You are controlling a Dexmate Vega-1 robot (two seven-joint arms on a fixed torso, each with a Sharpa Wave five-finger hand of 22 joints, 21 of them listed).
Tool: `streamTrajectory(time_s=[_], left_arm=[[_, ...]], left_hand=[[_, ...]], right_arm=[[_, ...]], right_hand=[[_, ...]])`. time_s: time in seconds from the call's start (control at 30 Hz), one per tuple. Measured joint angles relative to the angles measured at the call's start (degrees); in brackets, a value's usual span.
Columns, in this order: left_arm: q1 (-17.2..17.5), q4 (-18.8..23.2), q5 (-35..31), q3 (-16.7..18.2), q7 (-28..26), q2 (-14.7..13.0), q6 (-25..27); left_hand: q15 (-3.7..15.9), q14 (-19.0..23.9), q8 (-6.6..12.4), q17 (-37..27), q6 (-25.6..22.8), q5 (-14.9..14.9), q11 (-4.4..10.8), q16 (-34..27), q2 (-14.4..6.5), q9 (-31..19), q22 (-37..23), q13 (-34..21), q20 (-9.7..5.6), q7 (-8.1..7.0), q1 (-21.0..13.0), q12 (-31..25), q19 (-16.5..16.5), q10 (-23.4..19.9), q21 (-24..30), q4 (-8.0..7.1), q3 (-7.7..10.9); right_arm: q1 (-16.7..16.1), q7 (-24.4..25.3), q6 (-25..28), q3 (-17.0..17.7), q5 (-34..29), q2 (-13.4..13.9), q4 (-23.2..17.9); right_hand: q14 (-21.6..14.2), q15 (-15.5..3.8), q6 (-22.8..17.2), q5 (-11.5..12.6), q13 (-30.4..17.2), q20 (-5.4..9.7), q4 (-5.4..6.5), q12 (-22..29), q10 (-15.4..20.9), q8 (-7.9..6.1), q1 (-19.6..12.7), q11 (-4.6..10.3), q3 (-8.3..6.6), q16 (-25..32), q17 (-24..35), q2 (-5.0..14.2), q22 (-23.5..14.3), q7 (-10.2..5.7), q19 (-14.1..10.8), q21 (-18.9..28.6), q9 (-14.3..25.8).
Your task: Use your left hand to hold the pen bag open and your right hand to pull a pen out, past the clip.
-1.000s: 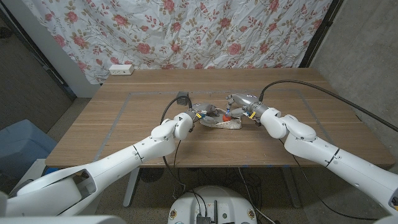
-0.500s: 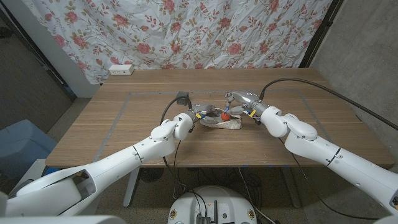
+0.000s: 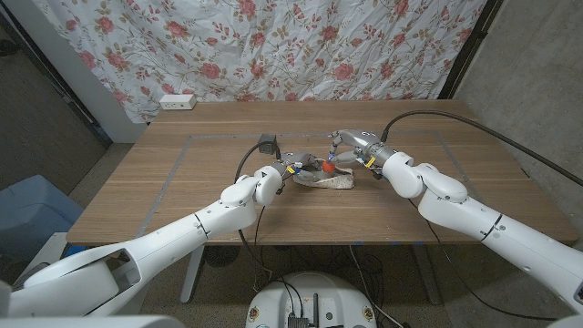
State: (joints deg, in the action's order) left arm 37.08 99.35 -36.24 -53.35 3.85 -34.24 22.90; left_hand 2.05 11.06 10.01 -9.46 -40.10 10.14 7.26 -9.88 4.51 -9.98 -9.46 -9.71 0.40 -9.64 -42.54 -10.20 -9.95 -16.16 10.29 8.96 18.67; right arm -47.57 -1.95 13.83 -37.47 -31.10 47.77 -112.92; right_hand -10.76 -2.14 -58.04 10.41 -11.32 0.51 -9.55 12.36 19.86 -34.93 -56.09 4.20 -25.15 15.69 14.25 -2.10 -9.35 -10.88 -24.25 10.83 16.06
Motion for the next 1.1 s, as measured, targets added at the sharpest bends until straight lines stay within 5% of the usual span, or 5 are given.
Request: streamTrajectory(time_s=[1.1], left_arm=[[-0.14,0.0,-0.45,-0.1,-0.34,0.34,0.23]], left_hand=[[0.0,0.0,0.24,0.0,0.41,0.0,-0.31,0.0,-1.18,-0.06,0.0,0.0,0.0,0.41,0.37,-0.23,0.0,-0.32,0.0,-0.01,0.0]], right_arm=[[-1.65,0.72,0.92,5.13,4.49,3.21,-2.86]], right_hand=[[0.0,0.0,-0.21,-0.23,0.0,0.0,0.15,-0.29,0.41,0.33,0.31,-0.41,0.17,0.23,0.27,0.3,0.0,0.21,0.0,0.0,-0.26]])
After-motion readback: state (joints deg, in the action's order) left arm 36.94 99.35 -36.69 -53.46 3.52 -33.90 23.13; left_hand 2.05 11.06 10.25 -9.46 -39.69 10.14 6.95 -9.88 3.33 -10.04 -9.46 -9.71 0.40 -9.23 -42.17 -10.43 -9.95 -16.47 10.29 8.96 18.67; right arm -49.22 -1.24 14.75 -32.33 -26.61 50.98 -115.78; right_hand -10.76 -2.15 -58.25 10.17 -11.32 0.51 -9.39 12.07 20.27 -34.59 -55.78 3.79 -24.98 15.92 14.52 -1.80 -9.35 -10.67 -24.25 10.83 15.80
